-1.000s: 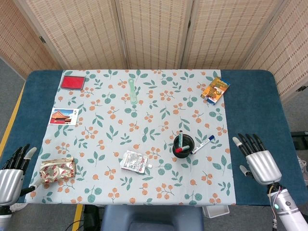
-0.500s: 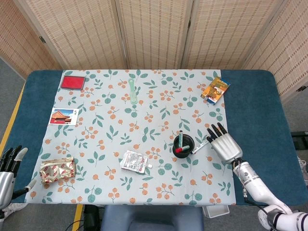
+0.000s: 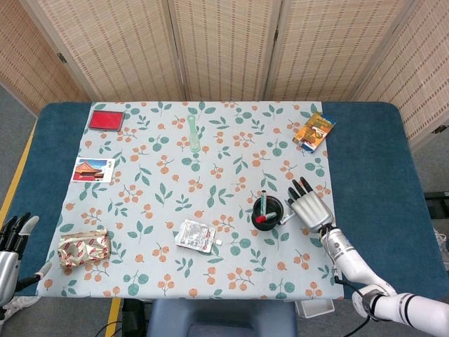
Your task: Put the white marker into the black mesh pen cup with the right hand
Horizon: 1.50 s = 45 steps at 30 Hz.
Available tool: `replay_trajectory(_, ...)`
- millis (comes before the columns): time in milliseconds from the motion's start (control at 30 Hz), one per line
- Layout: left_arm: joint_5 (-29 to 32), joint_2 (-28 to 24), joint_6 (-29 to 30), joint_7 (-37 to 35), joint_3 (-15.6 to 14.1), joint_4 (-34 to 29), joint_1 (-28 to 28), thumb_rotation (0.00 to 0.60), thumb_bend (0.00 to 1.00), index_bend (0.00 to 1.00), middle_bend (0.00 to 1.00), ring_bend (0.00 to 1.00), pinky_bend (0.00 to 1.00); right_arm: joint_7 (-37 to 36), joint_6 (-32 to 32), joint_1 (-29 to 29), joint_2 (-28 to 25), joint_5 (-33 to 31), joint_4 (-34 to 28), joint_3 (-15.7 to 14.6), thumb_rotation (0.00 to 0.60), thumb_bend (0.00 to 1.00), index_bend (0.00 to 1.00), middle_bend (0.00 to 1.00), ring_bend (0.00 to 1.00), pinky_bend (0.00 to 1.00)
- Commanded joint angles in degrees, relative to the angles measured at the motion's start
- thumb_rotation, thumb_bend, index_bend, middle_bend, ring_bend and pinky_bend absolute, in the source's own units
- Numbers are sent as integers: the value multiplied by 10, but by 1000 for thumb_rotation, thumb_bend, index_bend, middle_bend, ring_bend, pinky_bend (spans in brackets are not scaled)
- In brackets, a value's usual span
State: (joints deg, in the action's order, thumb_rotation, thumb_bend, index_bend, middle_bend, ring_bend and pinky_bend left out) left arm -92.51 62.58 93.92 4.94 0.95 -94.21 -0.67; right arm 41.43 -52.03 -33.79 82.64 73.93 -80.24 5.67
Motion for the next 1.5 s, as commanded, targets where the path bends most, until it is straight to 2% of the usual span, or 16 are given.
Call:
replay_trajectory(33,0,0,0,0,0,0,0,600,207,26,91,13,256,-11,-5,-6,13,6,18,-3,600,256,397,158,0,17)
replay_trajectory(333,-2,-1,3,-1,1,-1,2,600,207,26,91,13,256,-31,0,-18,41,7,63,-11,600,258,409,168,2,24)
replay_trajectory(1233,-8,-3,9,-10,2,4,5,600,207,25,91,13,256,-26,28,-43,77,-24,116,-20,600,262,457,171,2,24)
replay_trajectory(1500,-12,-4,22,-17,4,7,9,600,207,18,91,13,256,-10,24,-45,82,-33,121,-24,600,273,629,207,6,28)
